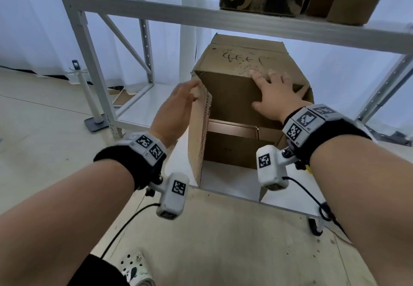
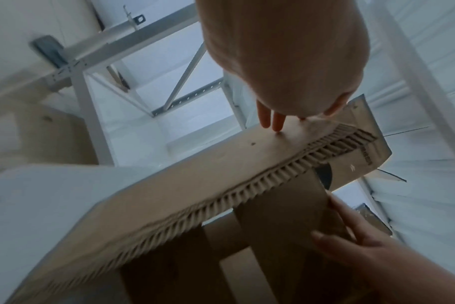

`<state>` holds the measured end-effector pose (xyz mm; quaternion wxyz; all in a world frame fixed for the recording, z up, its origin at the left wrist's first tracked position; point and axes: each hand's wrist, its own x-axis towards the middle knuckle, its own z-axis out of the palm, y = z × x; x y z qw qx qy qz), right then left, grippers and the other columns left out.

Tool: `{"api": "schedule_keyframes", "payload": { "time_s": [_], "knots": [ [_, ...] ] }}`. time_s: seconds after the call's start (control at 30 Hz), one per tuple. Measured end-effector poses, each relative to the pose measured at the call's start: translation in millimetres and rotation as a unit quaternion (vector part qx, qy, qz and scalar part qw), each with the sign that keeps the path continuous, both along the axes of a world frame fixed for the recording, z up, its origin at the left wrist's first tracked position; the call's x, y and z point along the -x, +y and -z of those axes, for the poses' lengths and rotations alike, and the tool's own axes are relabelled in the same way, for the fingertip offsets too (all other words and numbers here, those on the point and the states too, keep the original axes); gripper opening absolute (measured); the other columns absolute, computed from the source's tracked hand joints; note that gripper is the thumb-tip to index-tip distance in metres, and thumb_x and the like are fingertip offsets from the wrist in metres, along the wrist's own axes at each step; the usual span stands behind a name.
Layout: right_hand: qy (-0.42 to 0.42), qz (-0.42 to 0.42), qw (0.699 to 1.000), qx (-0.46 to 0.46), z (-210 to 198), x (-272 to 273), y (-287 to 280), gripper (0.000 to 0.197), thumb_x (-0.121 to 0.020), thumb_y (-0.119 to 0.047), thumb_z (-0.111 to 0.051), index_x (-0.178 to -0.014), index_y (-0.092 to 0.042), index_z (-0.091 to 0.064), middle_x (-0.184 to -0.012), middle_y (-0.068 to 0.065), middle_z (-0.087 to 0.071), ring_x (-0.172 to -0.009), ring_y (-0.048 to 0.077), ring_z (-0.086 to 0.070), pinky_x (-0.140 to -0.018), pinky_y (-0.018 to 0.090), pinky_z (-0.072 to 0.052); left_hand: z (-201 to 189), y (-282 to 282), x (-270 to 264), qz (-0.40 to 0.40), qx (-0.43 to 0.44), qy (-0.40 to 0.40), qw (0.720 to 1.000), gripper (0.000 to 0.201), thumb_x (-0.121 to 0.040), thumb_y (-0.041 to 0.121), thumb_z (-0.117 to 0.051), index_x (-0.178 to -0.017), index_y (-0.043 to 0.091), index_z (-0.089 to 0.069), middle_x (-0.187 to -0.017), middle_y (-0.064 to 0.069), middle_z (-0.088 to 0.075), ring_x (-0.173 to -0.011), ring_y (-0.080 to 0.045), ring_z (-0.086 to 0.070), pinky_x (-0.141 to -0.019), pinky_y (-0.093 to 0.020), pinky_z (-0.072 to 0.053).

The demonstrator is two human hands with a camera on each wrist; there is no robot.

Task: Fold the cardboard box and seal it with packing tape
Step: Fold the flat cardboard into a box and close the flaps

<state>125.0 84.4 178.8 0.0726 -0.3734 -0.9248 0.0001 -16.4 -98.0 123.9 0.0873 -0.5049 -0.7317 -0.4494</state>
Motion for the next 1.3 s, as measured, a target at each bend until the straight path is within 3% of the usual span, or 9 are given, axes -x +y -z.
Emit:
{"api": "schedule_keyframes", "payload": {
  "time_s": [0.1, 0.27, 0.57, 0.8, 1.0, 1.07, 1.13, 1.2, 1.3],
  "knots": [
    [-0.006, -0.01, 1.0, 0.001, -4.1, 4.6, -6.3, 0.076, -0.094, -0.027, -0.051, -0.147, -0.049, -0.001, -0.16, -0.001, -0.002, -0.146, 0.03, 0.003, -0.106, 0.073, 0.002, -24.1, 5.4, 19.5, -0.044, 0.095, 0.128, 0.986, 0.052, -0.097, 0.014, -0.047, -0.146, 0.018, -0.029, -0.153, -0.006, -0.025, -0.134, -0.03, -0.038, -0.106, -0.046, -0.037],
    [-0.017, -0.018, 1.0, 0.005, -12.1, 7.2, -6.4, 0.079, -0.092, -0.013, -0.049, -0.147, -0.048, -0.005, -0.157, 0.0, -0.012, -0.144, 0.03, -0.007, -0.107, 0.073, -0.006, -46.2, 23.2, 44.8, -0.015, 0.246, 0.235, 0.94, 0.059, -0.094, 0.034, -0.051, -0.147, 0.029, -0.027, -0.159, -0.002, -0.013, -0.144, -0.028, -0.016, -0.114, -0.051, -0.02],
    [-0.007, -0.02, 1.0, 0.003, -11.2, -0.3, 9.0, 0.075, -0.092, -0.006, -0.04, -0.147, -0.048, -0.011, -0.155, 0.0, -0.02, -0.141, 0.032, -0.017, -0.108, 0.068, -0.019, -49.4, 74.9, 49.4, -0.016, 0.281, 0.18, 0.942, 0.082, -0.078, 0.06, -0.059, -0.144, 0.023, -0.027, -0.148, -0.002, -0.029, -0.14, -0.03, -0.022, -0.112, -0.055, -0.024],
    [0.002, -0.033, 0.999, 0.003, -18.0, -14.1, 21.7, 0.071, -0.091, -0.006, -0.039, -0.149, -0.041, -0.019, -0.158, -0.006, -0.022, -0.141, 0.029, -0.024, -0.11, 0.063, -0.022, -39.8, 92.5, 32.6, -0.055, 0.206, 0.151, 0.965, 0.069, -0.083, 0.044, -0.066, -0.14, 0.02, -0.036, -0.146, -0.006, -0.034, -0.137, -0.034, -0.021, -0.111, -0.045, -0.024],
    [-0.056, 0.044, 0.997, -0.006, -19.1, -16.9, 9.8, 0.08, -0.088, -0.008, -0.044, -0.15, -0.041, -0.005, -0.16, 0.003, -0.01, -0.144, 0.036, -0.01, -0.107, 0.072, 0.002, -41.8, 97.3, 25.2, -0.1, 0.211, 0.125, 0.964, 0.058, -0.084, 0.047, -0.064, -0.132, 0.024, -0.041, -0.139, -0.003, -0.039, -0.123, -0.035, -0.039, -0.099, -0.046, -0.039],
    [-0.084, 0.127, 0.988, 0.011, -21.0, -21.8, 7.5, 0.082, -0.088, -0.012, -0.047, -0.151, -0.038, -0.001, -0.158, 0.016, -0.004, -0.142, 0.047, -0.008, -0.107, 0.072, -0.004, -43.0, 98.3, 19.2, -0.109, 0.202, 0.104, 0.968, 0.054, -0.086, 0.045, -0.062, -0.131, 0.023, -0.042, -0.138, -0.003, -0.04, -0.116, -0.035, -0.046, -0.096, -0.046, -0.041],
    [-0.07, 0.167, 0.983, 0.027, -23.0, -31.7, 8.5, 0.077, -0.09, -0.016, -0.048, -0.151, -0.033, -0.004, -0.156, 0.024, -0.009, -0.137, 0.049, -0.023, -0.107, 0.064, -0.026, -42.3, 99.1, 16.8, -0.106, 0.194, 0.083, 0.972, 0.053, -0.087, 0.043, -0.061, -0.132, 0.022, -0.043, -0.138, -0.003, -0.04, -0.115, -0.035, -0.05, -0.096, -0.045, -0.043],
    [-0.025, 0.149, 0.988, 0.008, -22.0, -42.7, 11.0, 0.063, -0.093, -0.014, -0.045, -0.15, -0.023, -0.018, -0.146, 0.027, -0.03, -0.125, 0.041, -0.044, -0.093, 0.044, -0.045, -41.7, 97.2, 17.8, -0.101, 0.191, 0.061, 0.974, 0.056, -0.087, 0.043, -0.061, -0.135, 0.023, -0.041, -0.141, -0.004, -0.036, -0.118, -0.034, -0.05, -0.098, -0.044, -0.042],
    [0.038, 0.114, 0.993, -0.009, -23.5, -54.7, 13.9, 0.038, -0.095, -0.006, -0.04, -0.133, -0.006, -0.042, -0.123, 0.021, -0.055, -0.111, 0.034, -0.055, -0.083, 0.035, -0.045, -41.2, 90.1, 18.2, -0.103, 0.194, -0.003, 0.976, 0.064, -0.086, 0.044, -0.062, -0.141, 0.027, -0.034, -0.153, -0.01, -0.013, -0.125, -0.035, -0.046, -0.104, -0.042, -0.037]
  ]
}}
